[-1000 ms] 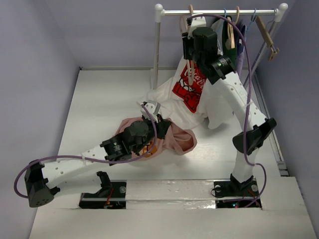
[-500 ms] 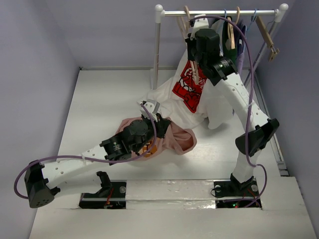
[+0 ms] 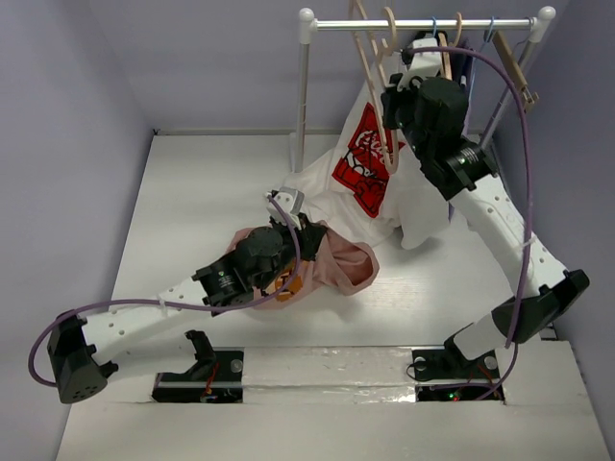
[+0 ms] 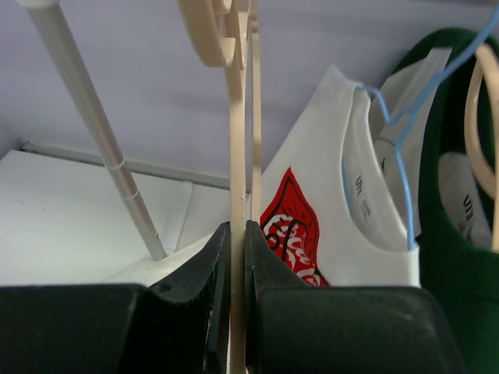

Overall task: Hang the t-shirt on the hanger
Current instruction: Pick up the hanger from the clothesline, then place the T-shirt on the hanger.

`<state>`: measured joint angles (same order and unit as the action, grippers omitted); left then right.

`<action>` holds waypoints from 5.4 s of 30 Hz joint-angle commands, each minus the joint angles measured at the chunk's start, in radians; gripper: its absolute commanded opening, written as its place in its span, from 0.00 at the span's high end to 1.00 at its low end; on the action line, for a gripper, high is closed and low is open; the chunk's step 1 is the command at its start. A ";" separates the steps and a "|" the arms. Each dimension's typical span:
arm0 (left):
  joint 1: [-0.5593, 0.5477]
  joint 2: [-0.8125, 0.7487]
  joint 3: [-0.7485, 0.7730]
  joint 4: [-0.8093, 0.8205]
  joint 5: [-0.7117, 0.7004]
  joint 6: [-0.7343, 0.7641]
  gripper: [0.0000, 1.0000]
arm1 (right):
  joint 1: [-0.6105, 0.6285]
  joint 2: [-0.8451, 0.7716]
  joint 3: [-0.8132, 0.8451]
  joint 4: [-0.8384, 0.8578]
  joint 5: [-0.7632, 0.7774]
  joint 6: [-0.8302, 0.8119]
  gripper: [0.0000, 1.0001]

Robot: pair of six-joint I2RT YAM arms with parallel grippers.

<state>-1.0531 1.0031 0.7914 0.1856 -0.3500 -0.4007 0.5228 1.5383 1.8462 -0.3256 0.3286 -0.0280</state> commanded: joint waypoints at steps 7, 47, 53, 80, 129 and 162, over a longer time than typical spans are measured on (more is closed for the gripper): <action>0.090 0.052 0.048 0.124 0.028 0.002 1.00 | -0.007 -0.294 -0.426 0.134 -0.184 0.166 1.00; 0.317 0.204 0.241 0.114 0.101 0.051 1.00 | -0.007 -1.017 -0.855 -0.415 -0.715 0.329 1.00; 0.317 0.200 0.252 0.098 0.112 0.065 1.00 | -0.007 -1.011 -0.881 -0.382 -0.761 0.344 1.00; 0.234 0.100 0.243 0.054 0.154 0.120 1.00 | -0.007 -0.886 -0.953 -0.142 -0.810 0.370 1.00; 0.028 -0.101 0.301 -0.207 -0.241 0.122 1.00 | 0.276 -0.974 -1.025 -0.130 -0.678 0.335 1.00; -0.105 -0.063 0.197 -0.031 0.013 0.033 1.00 | 0.313 -0.658 -1.053 0.823 -0.208 0.358 1.00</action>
<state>-1.1400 0.9710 1.0168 0.0772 -0.3550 -0.3267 0.8330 0.9455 0.7692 0.2634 -0.0437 0.3561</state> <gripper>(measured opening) 0.013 0.111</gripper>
